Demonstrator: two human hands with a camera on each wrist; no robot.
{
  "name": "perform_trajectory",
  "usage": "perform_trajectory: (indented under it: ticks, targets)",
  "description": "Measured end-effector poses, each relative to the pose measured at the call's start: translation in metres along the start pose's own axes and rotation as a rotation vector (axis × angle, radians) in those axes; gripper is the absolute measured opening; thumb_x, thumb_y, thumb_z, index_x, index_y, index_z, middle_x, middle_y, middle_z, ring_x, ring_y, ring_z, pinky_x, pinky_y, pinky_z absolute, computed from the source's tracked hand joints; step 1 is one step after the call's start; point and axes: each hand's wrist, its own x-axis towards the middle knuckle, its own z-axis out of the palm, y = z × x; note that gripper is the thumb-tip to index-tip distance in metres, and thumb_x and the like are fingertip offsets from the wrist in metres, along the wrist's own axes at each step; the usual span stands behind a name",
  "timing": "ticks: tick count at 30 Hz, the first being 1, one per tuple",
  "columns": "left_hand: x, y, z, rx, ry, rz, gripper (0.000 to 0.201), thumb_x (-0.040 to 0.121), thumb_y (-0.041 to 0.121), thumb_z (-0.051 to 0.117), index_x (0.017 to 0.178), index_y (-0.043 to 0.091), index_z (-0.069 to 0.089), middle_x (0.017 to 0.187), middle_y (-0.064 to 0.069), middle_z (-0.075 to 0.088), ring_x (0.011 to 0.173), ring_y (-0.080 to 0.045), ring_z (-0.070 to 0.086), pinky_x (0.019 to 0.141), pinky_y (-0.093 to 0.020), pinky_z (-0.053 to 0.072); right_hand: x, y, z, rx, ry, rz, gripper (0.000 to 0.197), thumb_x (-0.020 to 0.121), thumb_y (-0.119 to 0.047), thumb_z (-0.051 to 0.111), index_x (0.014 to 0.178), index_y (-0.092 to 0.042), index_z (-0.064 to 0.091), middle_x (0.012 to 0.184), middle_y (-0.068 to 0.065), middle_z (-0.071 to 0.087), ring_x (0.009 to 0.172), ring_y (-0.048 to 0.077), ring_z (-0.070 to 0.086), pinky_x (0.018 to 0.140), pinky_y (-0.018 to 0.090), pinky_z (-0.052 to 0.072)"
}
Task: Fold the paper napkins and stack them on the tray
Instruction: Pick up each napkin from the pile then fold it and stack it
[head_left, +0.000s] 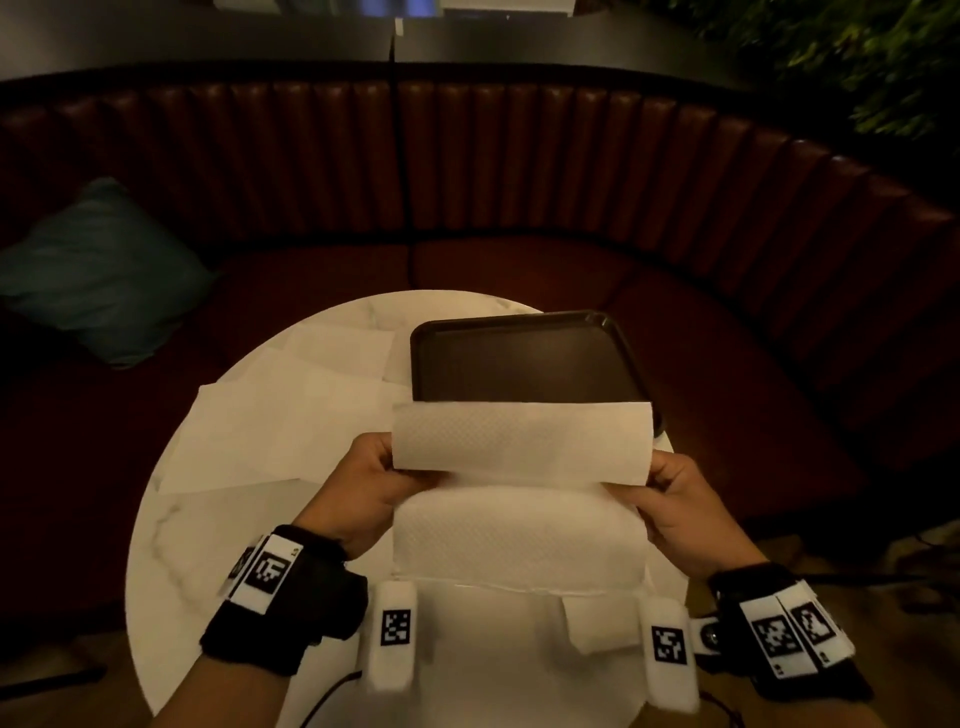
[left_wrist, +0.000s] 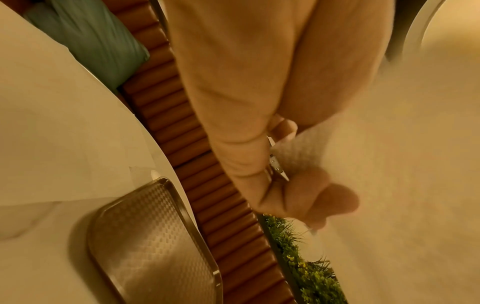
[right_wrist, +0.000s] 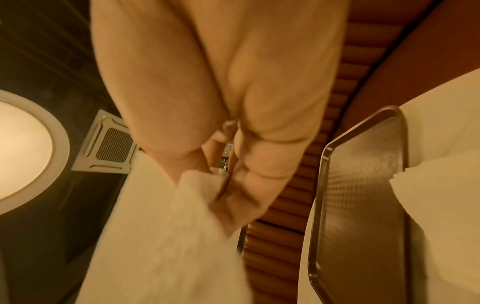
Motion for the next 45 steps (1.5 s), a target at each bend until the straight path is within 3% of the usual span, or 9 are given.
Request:
perform_trajectory:
  ticks: [6, 11, 14, 19, 26, 33, 38, 41, 45]
  targets:
    - [0.005, 0.003, 0.008, 0.038, 0.028, -0.002, 0.047, 0.085, -0.012, 0.047, 0.052, 0.013, 0.069, 0.076, -0.006, 0.070, 0.077, -0.020, 0.068, 0.064, -0.027, 0.058, -0.003, 0.008, -0.022, 0.150, 0.025, 0.012, 0.010, 0.072, -0.015, 0.074, 0.063, -0.017, 0.074, 0.075, 0.004, 0.073, 0.067, 0.015, 0.070, 0.055, 0.021, 0.055]
    - [0.011, 0.007, 0.012, 0.065, 0.024, 0.029, 0.046, 0.087, -0.006, 0.047, 0.053, 0.016, 0.068, 0.089, -0.008, 0.065, 0.087, -0.022, 0.063, 0.070, -0.027, 0.057, -0.003, 0.019, -0.039, 0.118, 0.023, 0.020, 0.051, 0.032, -0.046, 0.091, 0.056, -0.009, 0.067, 0.080, 0.015, 0.068, 0.076, 0.029, 0.068, 0.060, 0.030, 0.058]
    - [0.011, 0.011, 0.016, 0.044, 0.029, 0.058, 0.045, 0.087, -0.010, 0.043, 0.057, 0.010, 0.070, 0.085, -0.009, 0.067, 0.081, -0.017, 0.066, 0.070, -0.022, 0.056, -0.004, 0.025, -0.043, 0.101, 0.067, 0.027, 0.036, 0.043, -0.034, 0.086, 0.061, -0.008, 0.068, 0.080, 0.025, 0.057, 0.072, 0.043, 0.049, 0.062, 0.036, 0.043]
    - [0.018, 0.011, 0.020, 0.082, 0.064, 0.065, 0.023, 0.081, -0.004, 0.060, 0.066, 0.007, 0.073, 0.075, -0.005, 0.070, 0.077, -0.012, 0.065, 0.066, -0.016, 0.052, -0.017, 0.023, -0.036, 0.096, 0.134, 0.020, 0.007, 0.067, -0.004, 0.072, 0.061, -0.003, 0.069, 0.055, 0.008, 0.065, 0.052, 0.018, 0.060, 0.047, 0.021, 0.049]
    - [0.049, -0.050, 0.035, 0.422, -0.127, -0.222, 0.023, 0.075, -0.002, 0.071, 0.092, 0.014, 0.071, 0.089, 0.001, 0.070, 0.063, -0.007, 0.063, 0.055, -0.022, 0.050, -0.050, 0.099, -0.033, -0.119, 0.517, 0.090, 0.020, 0.069, 0.009, 0.075, 0.065, -0.010, 0.071, 0.067, -0.008, 0.072, 0.061, 0.000, 0.063, 0.051, 0.018, 0.052]
    - [0.107, -0.113, 0.078, 0.724, -0.087, 0.015, 0.026, 0.080, -0.006, 0.055, 0.080, 0.012, 0.074, 0.076, -0.006, 0.071, 0.049, 0.005, 0.056, 0.055, -0.016, 0.048, -0.079, 0.161, -0.019, -0.161, 0.664, 0.289, 0.026, 0.074, 0.010, 0.071, 0.079, -0.016, 0.070, 0.091, 0.000, 0.069, 0.069, 0.005, 0.066, 0.062, 0.016, 0.055]
    - [0.135, -0.149, 0.099, 0.845, -0.095, 0.092, 0.028, 0.081, -0.003, 0.054, 0.100, 0.006, 0.072, 0.106, -0.008, 0.071, 0.101, -0.015, 0.064, 0.094, -0.024, 0.047, -0.068, 0.172, -0.030, -0.426, 0.659, 0.337, 0.031, 0.083, -0.002, 0.066, 0.106, -0.022, 0.066, 0.101, 0.000, 0.059, 0.095, 0.015, 0.058, 0.091, 0.028, 0.051]
    - [0.145, -0.159, 0.107, 1.024, -0.225, 0.053, 0.039, 0.085, 0.000, 0.050, 0.121, 0.009, 0.059, 0.133, -0.011, 0.054, 0.123, -0.024, 0.050, 0.108, -0.033, 0.035, -0.058, 0.169, -0.033, -0.674, 0.551, 0.387, 0.040, 0.093, -0.017, 0.056, 0.132, -0.023, 0.051, 0.099, -0.003, 0.049, 0.096, 0.011, 0.048, 0.094, 0.018, 0.039]
    - [0.147, -0.168, 0.107, 1.363, -0.360, -0.157, 0.051, 0.092, 0.021, 0.041, 0.140, 0.034, 0.029, 0.147, -0.002, 0.023, 0.132, -0.024, 0.028, 0.102, -0.047, 0.027, -0.049, 0.164, -0.035, -0.965, 0.380, 0.477, 0.047, 0.101, -0.033, 0.033, 0.145, -0.038, 0.019, 0.120, 0.000, 0.044, 0.103, 0.009, 0.040, 0.100, 0.018, 0.030]
